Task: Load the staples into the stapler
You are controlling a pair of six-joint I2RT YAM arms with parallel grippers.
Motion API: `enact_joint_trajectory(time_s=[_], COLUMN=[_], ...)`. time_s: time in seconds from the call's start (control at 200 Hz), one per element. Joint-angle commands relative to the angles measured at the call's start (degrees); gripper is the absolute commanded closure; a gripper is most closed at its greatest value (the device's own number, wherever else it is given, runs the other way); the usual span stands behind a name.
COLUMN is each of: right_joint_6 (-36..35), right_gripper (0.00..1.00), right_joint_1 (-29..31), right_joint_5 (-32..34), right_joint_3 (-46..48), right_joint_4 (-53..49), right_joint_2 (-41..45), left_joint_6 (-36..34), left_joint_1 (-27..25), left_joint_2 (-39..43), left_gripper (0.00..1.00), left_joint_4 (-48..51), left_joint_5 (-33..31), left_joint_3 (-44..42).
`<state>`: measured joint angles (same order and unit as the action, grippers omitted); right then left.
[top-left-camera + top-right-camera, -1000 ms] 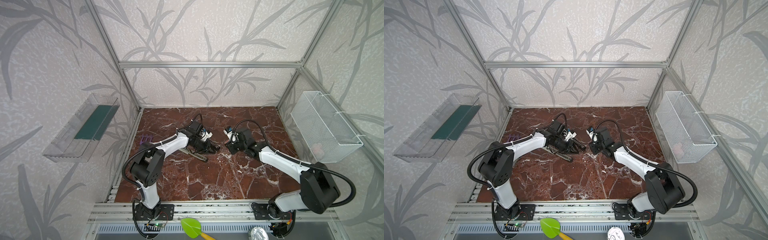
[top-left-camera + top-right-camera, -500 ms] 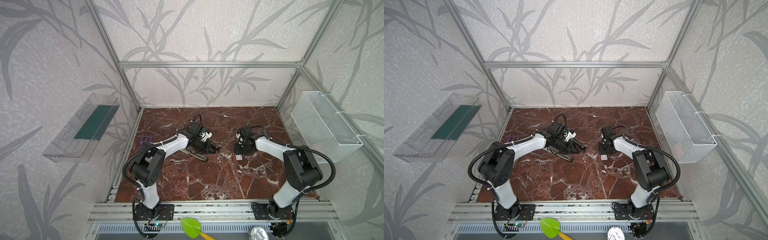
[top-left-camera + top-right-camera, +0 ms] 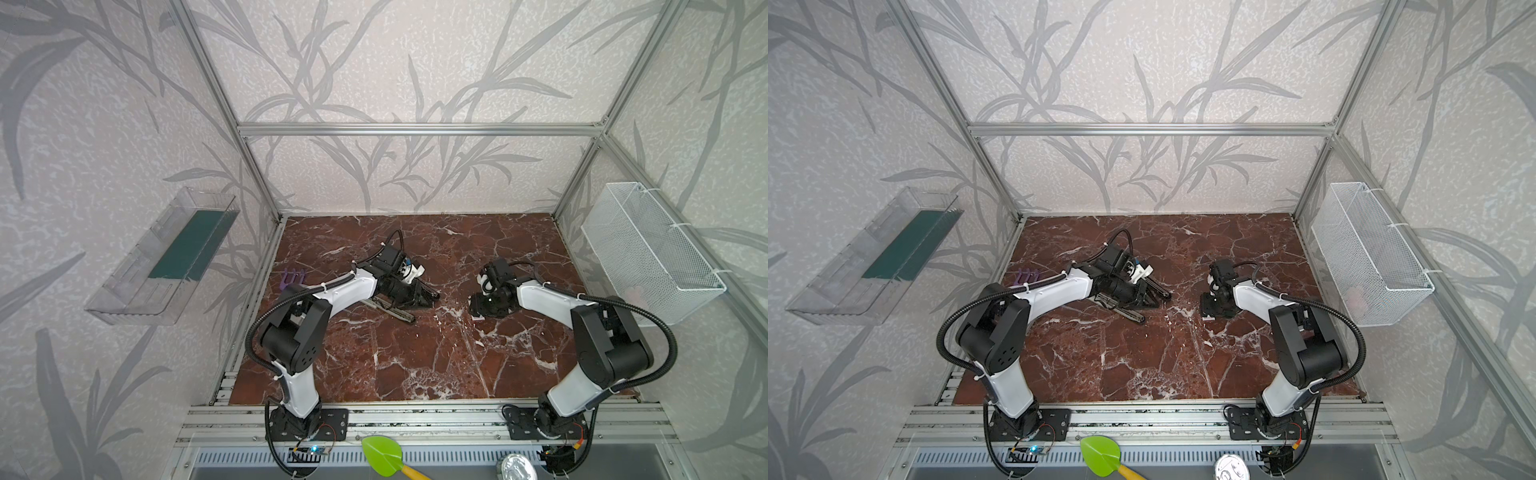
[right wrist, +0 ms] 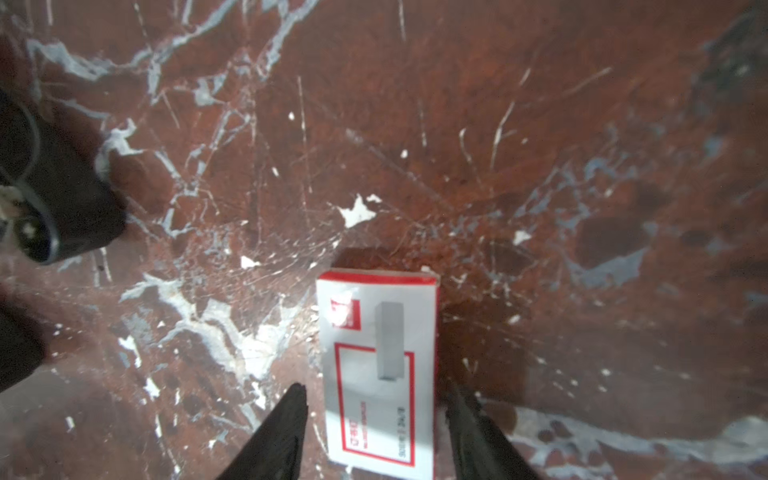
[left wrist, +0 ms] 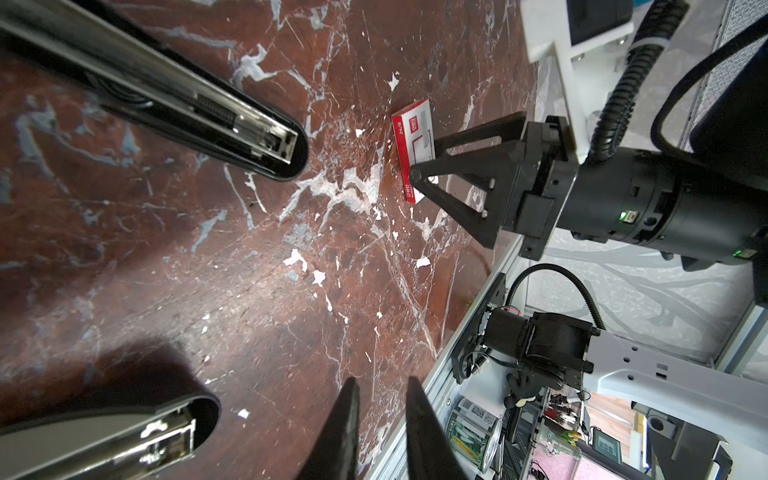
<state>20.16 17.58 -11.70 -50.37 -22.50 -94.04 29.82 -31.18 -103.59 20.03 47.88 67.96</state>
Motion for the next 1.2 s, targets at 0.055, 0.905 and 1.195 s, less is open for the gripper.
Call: enact_joint_trajectory(time_s=[0.055,0.905,1.195], right_joint_6=[2.11,-8.25,-7.35], right_gripper=[0.44,0.41,0.41], right_joint_1=[2.74,3.69,3.69], right_joint_5=[-8.11,6.59,-2.29], right_joint_3=[2.90,-8.43,-5.86], right_joint_4=[3.60,-1.74,0.17], right_joint_2=[2.27,-2.40,-3.17], left_joint_6=[0.67,2.39,2.58], left_joint_1=[-0.20,-0.99,-0.99], left_joint_2=[0.09,1.28,0.76], left_gripper=[0.77,0.78,0.78], left_joint_4=[-1.18,-2.02,-2.34], left_joint_5=[0.82,-1.12,-1.12], left_joint_3=[-0.81,-1.59,-1.70])
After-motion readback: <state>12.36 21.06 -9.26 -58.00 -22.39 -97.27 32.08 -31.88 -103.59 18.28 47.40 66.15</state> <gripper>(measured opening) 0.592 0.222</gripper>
